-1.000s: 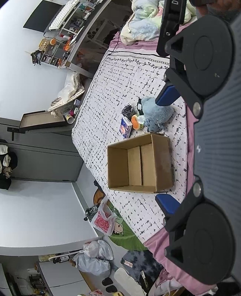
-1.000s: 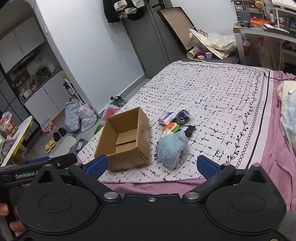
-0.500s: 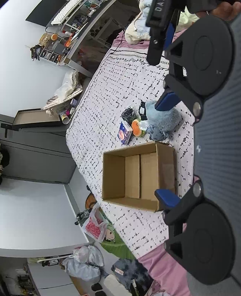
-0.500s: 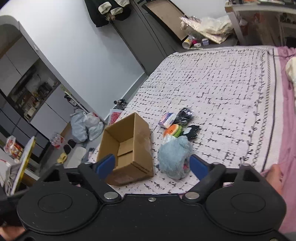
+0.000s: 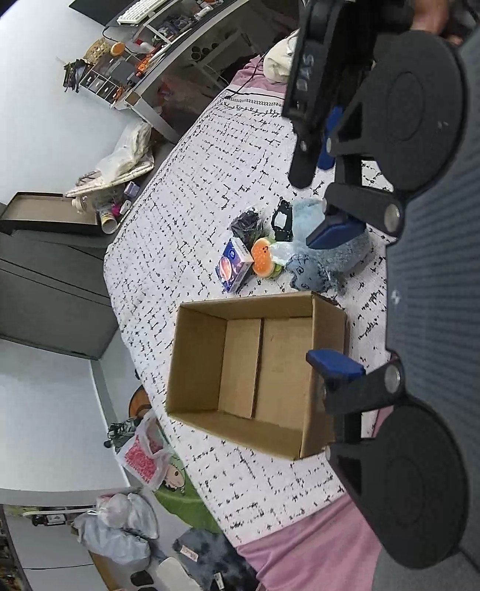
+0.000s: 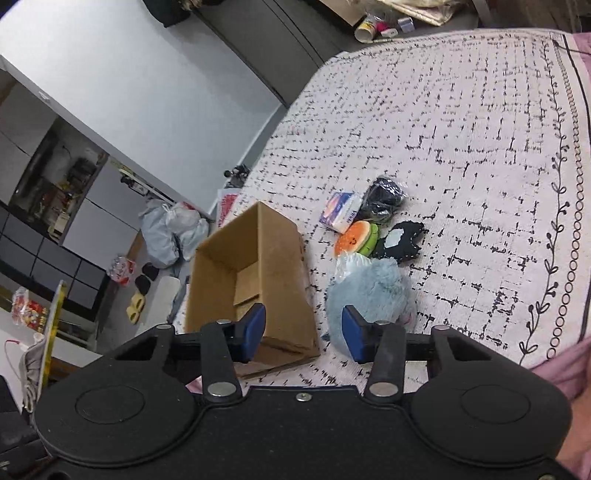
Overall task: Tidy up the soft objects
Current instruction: 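Move the right tool toward the fluffy light-blue plush and open it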
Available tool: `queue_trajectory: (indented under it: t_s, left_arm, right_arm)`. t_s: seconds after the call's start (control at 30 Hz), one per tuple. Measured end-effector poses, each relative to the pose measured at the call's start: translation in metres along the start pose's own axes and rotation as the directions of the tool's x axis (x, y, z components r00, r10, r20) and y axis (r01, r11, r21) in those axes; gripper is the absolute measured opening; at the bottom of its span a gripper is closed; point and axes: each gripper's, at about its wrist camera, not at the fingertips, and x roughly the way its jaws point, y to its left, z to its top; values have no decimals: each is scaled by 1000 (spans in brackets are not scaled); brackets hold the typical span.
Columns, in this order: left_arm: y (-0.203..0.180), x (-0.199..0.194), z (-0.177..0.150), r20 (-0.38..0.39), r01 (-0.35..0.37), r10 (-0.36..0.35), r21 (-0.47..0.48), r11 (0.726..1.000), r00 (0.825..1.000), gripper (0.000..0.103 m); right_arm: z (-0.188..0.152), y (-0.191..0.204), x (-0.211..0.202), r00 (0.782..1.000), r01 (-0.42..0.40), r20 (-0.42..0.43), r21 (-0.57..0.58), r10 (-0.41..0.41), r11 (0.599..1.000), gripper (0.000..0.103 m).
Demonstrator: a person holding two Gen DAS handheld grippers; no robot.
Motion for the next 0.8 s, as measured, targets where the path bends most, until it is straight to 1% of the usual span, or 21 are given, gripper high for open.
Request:
queue_trajectory:
  t_s: [0.07, 0.3, 0.4, 0.47, 0.63, 0.8]
  left_arm:
    - [-1, 7, 1, -6, -2, 2, -8, 1000, 1000, 59]
    - [2, 29, -1, -28, -11, 9, -66, 998, 1000, 59]
    - [4, 38, -2, -49, -15, 11, -81, 997, 999, 59]
    - [3, 43, -3, -58, -18, 14, -79, 997, 998, 59]
    - [-3, 52, -5, -62, -42, 38, -64, 997, 997, 59]
    - [-9, 58, -7, -72, -37, 33, -62, 997, 997, 59]
  right_arm:
    - [-1, -6, 12, 1000, 2, -10, 18, -2, 1000, 46]
    - [-1, -17, 41, 998, -41, -47, 75, 44, 996, 45]
    - [2, -22, 53, 997, -28, -65, 89, 34, 996, 46]
    - [2, -26, 59, 996, 1, -85, 91, 6, 996, 46]
    - [3, -29, 61, 995, 80, -68, 39, -77, 996, 46]
    - [4, -37, 60, 989, 130, -70, 28, -128, 991, 48]
